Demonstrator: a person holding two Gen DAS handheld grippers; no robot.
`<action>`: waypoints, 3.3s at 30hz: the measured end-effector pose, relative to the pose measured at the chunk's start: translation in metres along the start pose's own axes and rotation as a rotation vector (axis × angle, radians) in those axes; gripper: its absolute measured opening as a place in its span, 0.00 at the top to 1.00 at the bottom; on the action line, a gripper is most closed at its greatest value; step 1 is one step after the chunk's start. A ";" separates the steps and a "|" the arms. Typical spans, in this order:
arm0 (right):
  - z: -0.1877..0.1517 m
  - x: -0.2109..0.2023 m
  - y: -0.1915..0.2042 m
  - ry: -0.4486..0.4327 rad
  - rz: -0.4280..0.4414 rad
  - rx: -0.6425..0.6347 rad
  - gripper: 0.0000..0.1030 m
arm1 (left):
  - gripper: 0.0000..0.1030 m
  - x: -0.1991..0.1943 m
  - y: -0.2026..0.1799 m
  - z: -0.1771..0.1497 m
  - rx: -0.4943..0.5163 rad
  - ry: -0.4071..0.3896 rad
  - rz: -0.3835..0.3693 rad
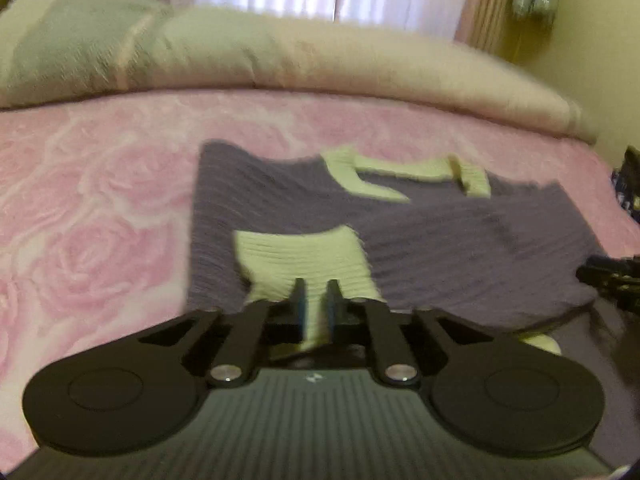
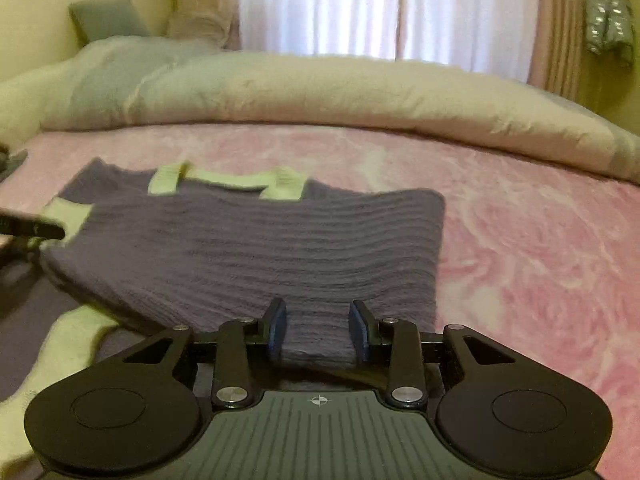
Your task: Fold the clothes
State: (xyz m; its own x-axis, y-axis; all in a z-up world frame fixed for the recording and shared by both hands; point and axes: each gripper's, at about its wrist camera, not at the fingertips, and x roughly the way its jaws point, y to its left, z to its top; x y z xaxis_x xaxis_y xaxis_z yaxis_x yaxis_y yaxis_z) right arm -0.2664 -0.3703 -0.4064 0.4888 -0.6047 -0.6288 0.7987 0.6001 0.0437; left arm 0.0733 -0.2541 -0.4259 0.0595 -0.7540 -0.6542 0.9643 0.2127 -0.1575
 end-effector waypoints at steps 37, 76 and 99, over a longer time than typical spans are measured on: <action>-0.006 -0.006 -0.013 -0.037 -0.010 0.122 0.68 | 0.89 0.003 -0.001 -0.001 0.029 0.011 -0.033; -0.153 -0.211 0.078 0.247 -0.206 0.100 0.67 | 0.84 -0.230 -0.036 -0.161 -0.046 0.205 0.060; -0.142 -0.347 0.157 0.101 -0.149 0.224 0.04 | 0.60 -0.368 -0.094 -0.176 0.002 0.120 0.173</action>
State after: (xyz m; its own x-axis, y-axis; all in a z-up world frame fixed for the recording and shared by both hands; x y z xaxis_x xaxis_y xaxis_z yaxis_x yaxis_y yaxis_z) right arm -0.3604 0.0074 -0.2915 0.3320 -0.6156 -0.7147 0.9222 0.3712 0.1087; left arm -0.0848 0.1128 -0.3009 0.1934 -0.6265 -0.7550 0.9430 0.3313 -0.0333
